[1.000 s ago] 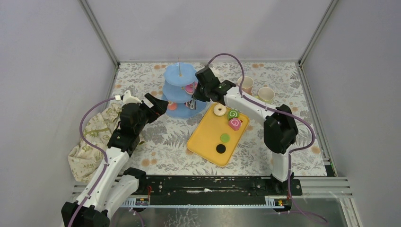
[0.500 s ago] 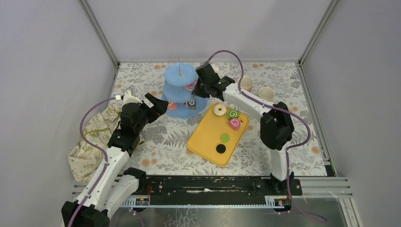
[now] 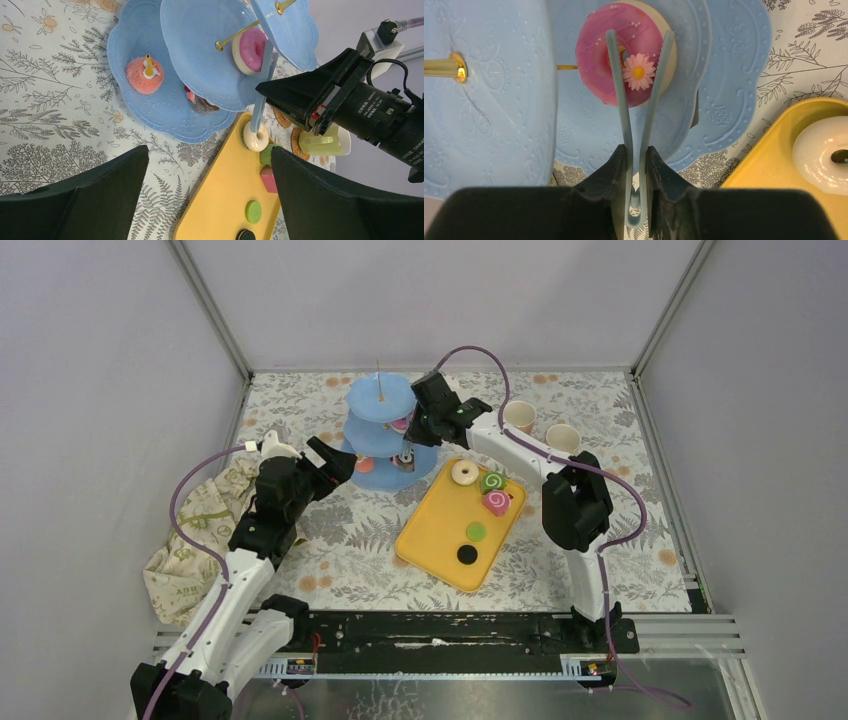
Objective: Serve the afternoon tea
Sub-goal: Place the desert on the desert table.
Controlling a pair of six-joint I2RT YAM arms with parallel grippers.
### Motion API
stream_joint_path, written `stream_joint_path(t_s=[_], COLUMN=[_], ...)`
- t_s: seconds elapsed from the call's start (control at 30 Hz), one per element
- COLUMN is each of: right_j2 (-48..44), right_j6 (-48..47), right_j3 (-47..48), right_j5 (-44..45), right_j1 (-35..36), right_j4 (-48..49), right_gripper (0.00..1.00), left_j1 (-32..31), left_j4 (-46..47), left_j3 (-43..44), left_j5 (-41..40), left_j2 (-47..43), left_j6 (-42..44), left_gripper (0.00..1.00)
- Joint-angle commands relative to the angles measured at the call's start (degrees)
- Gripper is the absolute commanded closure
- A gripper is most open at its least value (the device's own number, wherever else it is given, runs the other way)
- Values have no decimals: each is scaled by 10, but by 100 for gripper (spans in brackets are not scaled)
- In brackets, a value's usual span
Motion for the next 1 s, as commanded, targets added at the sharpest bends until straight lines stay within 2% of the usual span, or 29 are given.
stream_joint_path(t_s=[0.0,0.17,0.33,0.97], right_j2=[-3,-4,-5,-18], right_j6=[-10,-10,-10,-8], right_j3=[31,30,31,20], right_j5=[-10,-14,-15,-15], right_j1=[-5,-5,-5,-5], right_j4=[6,7,8,11], right_gripper=[76,68,65,63], left_j1=[-4,-3,-4,-3], left_j4=[26,26,26,26], left_j3=[9,8,8,8], left_j5=[0,0,1,-2], left_j2=[1,0,0,-5], left_j6=[2,2,2,3], left_gripper=[0,0,0,0])
